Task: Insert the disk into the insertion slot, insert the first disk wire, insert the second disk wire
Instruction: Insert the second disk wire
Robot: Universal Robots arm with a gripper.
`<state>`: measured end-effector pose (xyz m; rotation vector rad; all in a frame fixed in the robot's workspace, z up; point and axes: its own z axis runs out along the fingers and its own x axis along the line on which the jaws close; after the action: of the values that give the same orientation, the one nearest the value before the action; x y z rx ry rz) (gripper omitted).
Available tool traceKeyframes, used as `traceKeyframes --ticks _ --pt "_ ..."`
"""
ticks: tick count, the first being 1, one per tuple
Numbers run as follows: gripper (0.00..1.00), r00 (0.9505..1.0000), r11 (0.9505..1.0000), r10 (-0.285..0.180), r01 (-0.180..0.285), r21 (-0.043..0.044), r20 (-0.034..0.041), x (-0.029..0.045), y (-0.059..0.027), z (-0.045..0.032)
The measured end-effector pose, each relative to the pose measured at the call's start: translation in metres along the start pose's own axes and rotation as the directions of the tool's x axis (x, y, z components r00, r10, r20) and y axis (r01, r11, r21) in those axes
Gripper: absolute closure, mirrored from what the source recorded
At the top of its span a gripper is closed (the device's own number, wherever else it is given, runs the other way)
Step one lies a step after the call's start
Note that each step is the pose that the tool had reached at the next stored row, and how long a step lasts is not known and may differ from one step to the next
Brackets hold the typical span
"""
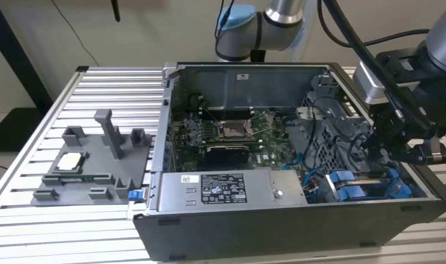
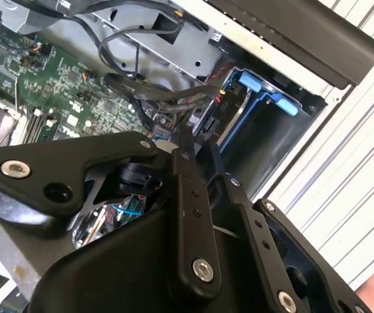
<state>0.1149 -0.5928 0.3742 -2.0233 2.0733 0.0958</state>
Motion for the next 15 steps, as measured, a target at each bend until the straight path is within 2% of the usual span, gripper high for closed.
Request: traceKeyframes --ticks 3,4,9,15 --pt "0.76 1.0000 1.0000 -0.001 0.001 0.0056 0.0000 0.0010 0.0006 0.0046" --pt "0.84 1.0000 1.0000 -0.002 0.002 0.0068 0.0000 0.0011 0.0007 0.0054" --pt "0.84 1.0000 1.0000 -0.002 0.002 0.0076 -0.0004 0.0016 0.0010 0.0074" --pt "0.84 1.0000 1.0000 0.000 0.000 -0.0051 -0.0065 0.0028 -0.0052 0.0141"
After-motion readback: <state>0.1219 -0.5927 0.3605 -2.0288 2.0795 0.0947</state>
